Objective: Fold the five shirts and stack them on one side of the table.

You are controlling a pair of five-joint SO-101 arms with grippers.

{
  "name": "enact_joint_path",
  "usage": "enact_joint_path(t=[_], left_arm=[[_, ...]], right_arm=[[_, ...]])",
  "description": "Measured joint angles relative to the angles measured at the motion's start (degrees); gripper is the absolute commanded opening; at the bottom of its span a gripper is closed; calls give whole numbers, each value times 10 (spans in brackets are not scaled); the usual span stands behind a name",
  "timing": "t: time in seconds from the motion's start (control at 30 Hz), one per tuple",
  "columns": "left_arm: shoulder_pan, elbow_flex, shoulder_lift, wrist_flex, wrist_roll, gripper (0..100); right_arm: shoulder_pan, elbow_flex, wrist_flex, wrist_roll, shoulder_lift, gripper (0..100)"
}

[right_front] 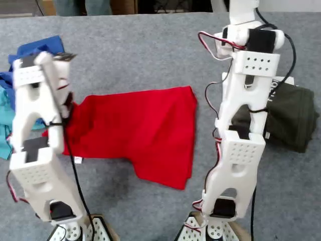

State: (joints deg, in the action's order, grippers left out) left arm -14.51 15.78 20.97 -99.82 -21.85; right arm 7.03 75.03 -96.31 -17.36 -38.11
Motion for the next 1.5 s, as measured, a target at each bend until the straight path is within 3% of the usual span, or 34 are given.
enact_joint_path(t=[0.17,0.27,0.37,0.53,0.73,0.97,1.1,1.3,1.5], left_arm=[[77,40,0,-4,53,28],[84,51,0,-4,63,28],[59,49,0,-4,66,28],[-35,4,0,-4,66,44],[-109,-60,0,10,30,258],[-174,-82,-4,83,84,259],[-186,-82,-4,107,90,259],[-164,-155,-7,173,91,257],[-156,-199,-7,198,91,257]], right_arm=[[18,0,0,0,0,15],[17,0,0,0,0,18],[17,0,-2,-4,0,18],[-11,0,-42,-76,0,29],[-79,-91,-45,-168,1,197],[-136,-375,-45,-356,156,147],[-196,-614,-42,-417,335,223],[-309,-963,42,-425,550,270],[-397,-1162,166,-369,569,268]])
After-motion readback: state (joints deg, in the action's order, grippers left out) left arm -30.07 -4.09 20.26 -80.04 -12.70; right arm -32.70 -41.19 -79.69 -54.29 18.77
